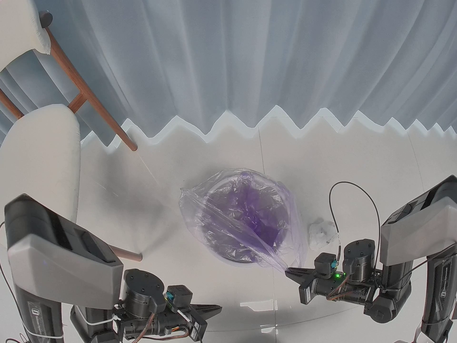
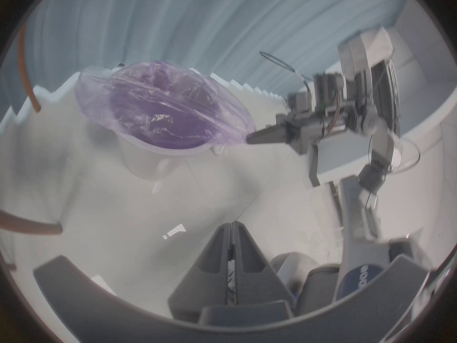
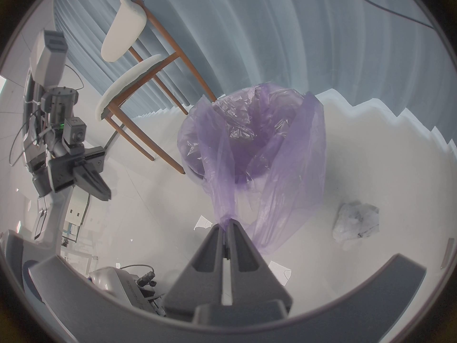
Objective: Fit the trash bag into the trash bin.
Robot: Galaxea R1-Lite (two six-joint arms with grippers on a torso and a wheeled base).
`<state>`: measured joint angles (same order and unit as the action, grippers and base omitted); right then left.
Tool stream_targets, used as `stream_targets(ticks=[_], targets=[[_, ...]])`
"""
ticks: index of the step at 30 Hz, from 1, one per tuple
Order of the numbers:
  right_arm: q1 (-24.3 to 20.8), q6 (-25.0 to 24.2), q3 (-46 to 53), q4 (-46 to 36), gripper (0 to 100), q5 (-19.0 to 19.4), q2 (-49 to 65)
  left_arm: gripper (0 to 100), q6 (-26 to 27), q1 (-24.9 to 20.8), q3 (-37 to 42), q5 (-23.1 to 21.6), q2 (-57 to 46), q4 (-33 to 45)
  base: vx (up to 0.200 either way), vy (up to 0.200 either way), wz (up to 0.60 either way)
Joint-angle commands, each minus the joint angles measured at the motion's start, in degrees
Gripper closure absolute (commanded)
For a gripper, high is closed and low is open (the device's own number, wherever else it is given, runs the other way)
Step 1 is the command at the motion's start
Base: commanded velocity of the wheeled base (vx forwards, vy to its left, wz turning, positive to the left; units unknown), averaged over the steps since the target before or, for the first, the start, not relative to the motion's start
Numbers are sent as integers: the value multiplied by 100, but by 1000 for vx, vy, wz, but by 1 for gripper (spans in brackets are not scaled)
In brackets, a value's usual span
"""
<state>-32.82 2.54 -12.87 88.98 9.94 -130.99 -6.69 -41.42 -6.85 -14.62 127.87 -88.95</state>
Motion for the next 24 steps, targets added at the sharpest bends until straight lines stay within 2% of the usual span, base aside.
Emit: stream_targets(ticks=[1,5,7,8,9,12,13,16,20,24], targets=[[12,-183,-233,76,100,0,-190,100,-860,-15,184,20,-1045,-8,0,0,0],[-5,-174,-198,76,100,8,-313,100,-1458,82,342,55,-1844,-8,0,0,0],[-5,-174,-198,76,100,8,-322,100,-1502,82,360,64,-1906,-8,0,0,0],[-23,-174,-198,76,100,17,-419,100,-1924,91,474,55,-2363,-8,0,0,0],[-32,-174,-207,76,100,17,-445,100,-1994,91,492,64,-2433,-8,0,0,0],[-49,-148,-286,76,100,17,-621,100,-2653,64,501,47,-2881,-8,0,0,0],[-85,-131,-330,76,100,17,-700,100,-3172,12,509,55,-3145,-8,0,0,0],[-181,-131,-418,76,100,17,-841,100,-3901,-182,518,64,-3620,1,0,0,0],[-208,-157,-497,76,100,17,-955,100,-4209,-270,685,135,-3927,19,0,0,0],[-199,-271,-523,67,100,17,-1016,100,-4191,-270,685,697,-3892,19,0,0,0]])
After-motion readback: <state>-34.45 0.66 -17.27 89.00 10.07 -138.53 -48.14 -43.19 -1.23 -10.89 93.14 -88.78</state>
